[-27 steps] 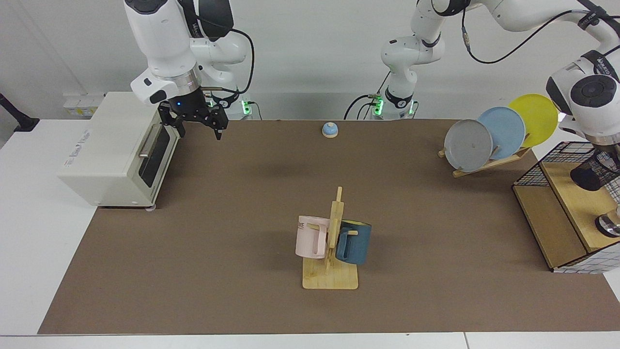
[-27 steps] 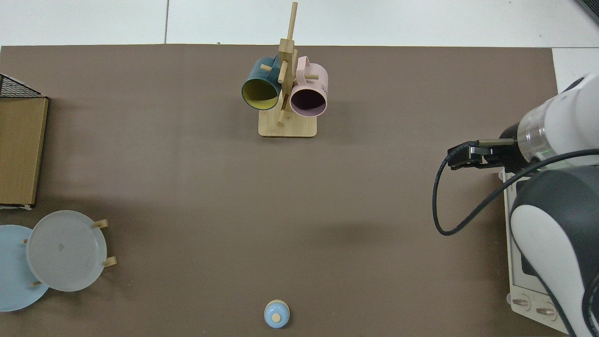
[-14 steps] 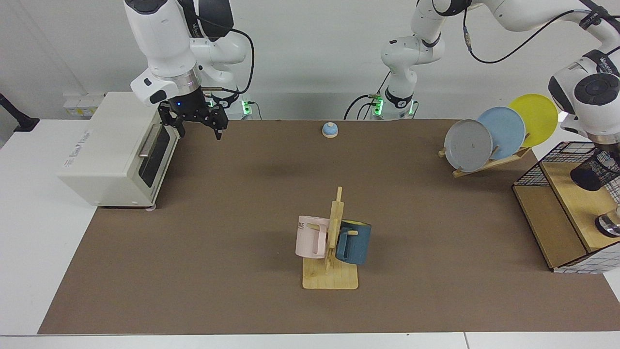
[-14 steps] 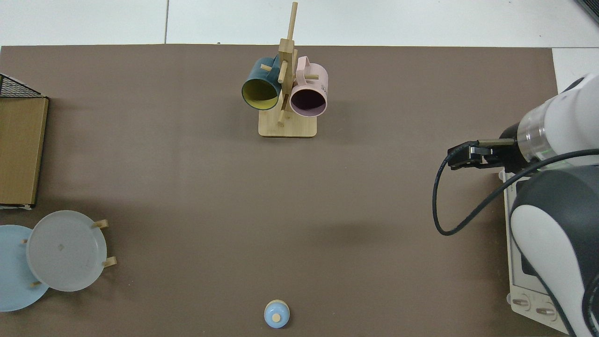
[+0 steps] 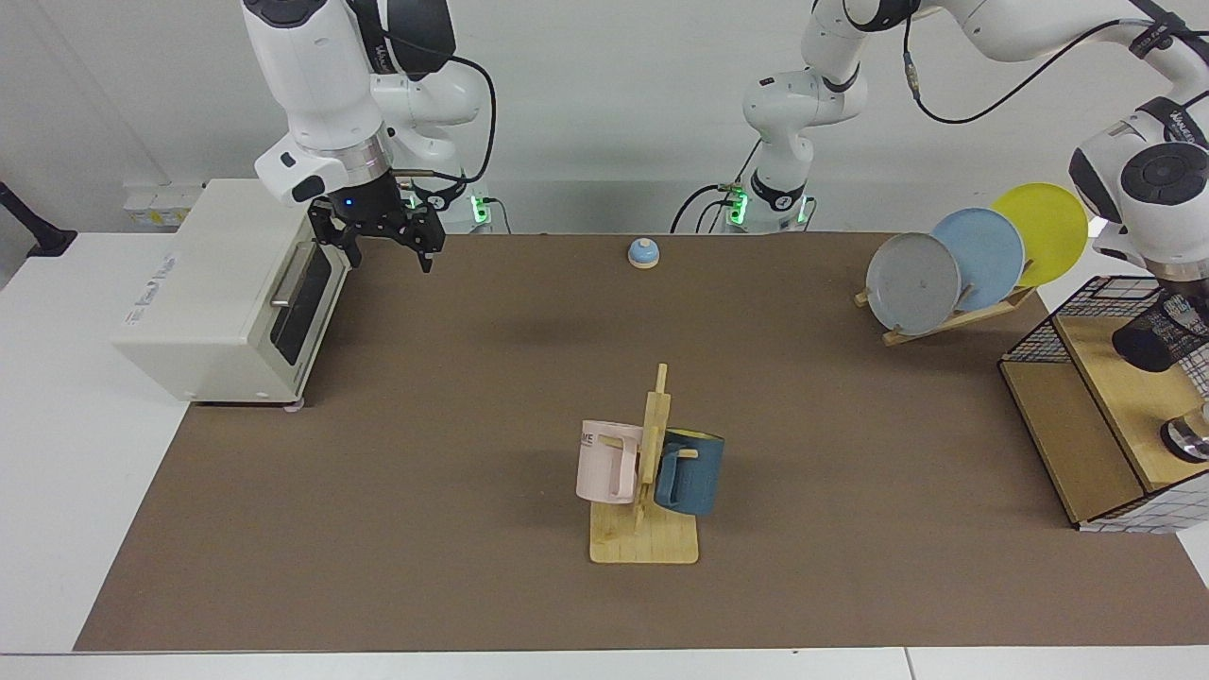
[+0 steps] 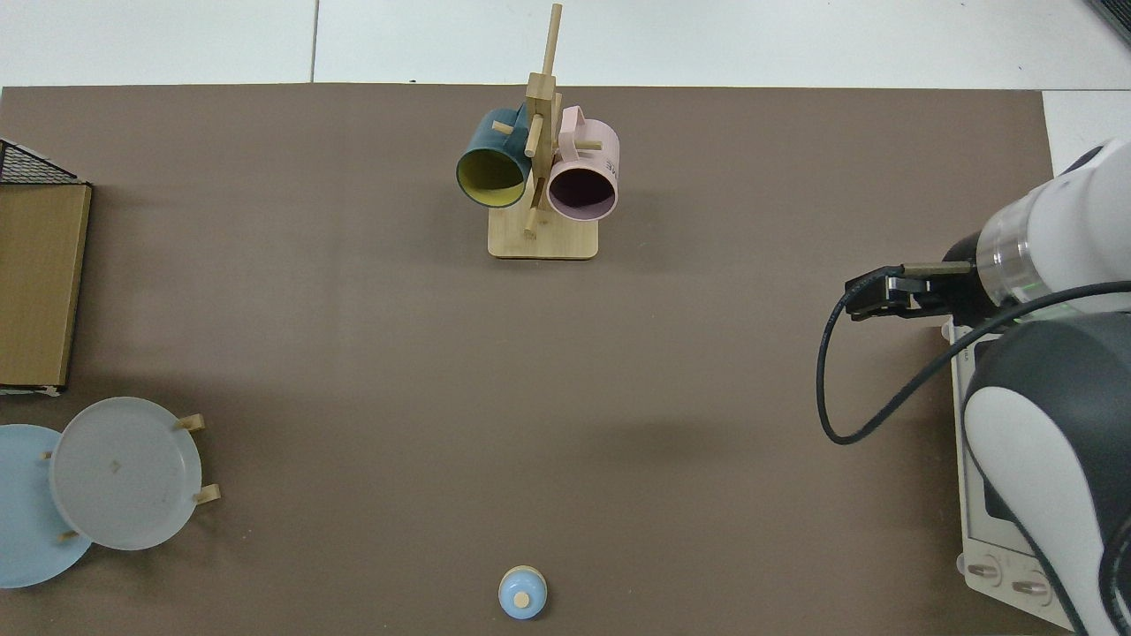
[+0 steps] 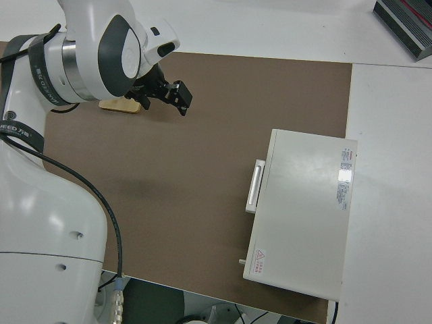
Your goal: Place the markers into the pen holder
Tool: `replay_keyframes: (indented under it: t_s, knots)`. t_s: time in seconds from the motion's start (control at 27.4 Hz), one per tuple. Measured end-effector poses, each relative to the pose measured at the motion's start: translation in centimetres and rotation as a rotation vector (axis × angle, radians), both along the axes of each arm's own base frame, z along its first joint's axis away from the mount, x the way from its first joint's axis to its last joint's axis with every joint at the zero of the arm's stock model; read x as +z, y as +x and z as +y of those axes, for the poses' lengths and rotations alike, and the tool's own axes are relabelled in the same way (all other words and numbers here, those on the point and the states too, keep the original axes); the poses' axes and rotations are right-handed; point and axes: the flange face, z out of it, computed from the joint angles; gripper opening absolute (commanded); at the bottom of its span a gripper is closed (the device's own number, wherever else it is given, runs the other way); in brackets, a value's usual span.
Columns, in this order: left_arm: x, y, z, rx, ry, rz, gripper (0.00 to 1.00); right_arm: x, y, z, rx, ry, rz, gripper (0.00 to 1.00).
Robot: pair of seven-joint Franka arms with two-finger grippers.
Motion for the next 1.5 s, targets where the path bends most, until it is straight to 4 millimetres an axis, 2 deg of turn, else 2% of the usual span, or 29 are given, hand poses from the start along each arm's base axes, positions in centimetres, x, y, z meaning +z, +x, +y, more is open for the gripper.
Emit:
replay_keyframes:
  t_s: [0.4,0.55,0.84,0.95,1.06,1.21,1.32,1.39,1.46,1.5]
  knots:
    - [0.1,0.0,0.0,-0.001,0.0,-0.002,0.27,0.0,0.0,0.0,0.0,0.0,0.0,1.0]
    - [0.8,-0.1,-0.1,-0.003,0.002,-0.015,0.27,0.0,0.0,0.0,0.0,0.0,0.0,1.0]
    - [5.5,-1.1,-0.9,-0.007,0.007,-0.092,0.3,0.0,0.0,0.0,0.0,0.0,0.0,1.0]
    - [7.4,-1.8,-1.4,0.016,-0.058,-0.153,0.3,0.0,0.0,0.0,0.0,0.0,0.0,1.0]
    - [9.1,-2.6,-2.4,0.046,-0.145,-0.203,0.32,0.0,0.0,0.0,0.0,0.0,0.0,1.0]
    - [11.0,-3.5,-4.7,0.084,-0.251,-0.233,0.34,0.0,0.0,0.0,0.0,0.0,0.0,1.0]
    - [11.8,-4.1,-7.1,0.15,-0.338,-0.247,0.42,0.0,0.0,0.0,0.0,0.0,0.0,1.0]
    - [11.9,-4.5,-8.6,0.221,-0.39,-0.252,0.57,0.0,0.0,0.0,0.0,0.0,0.0,1.0]
    - [11.9,-4.8,-10.1,0.3,-0.432,-0.258,0.64,0.0,0.0,0.0,0.0,0.0,0.0,1.0]
    - [11.8,-4.9,-10.8,0.338,-0.449,-0.264,0.76,0.0,0.0,0.0,0.0,0.0,0.0,1.0]
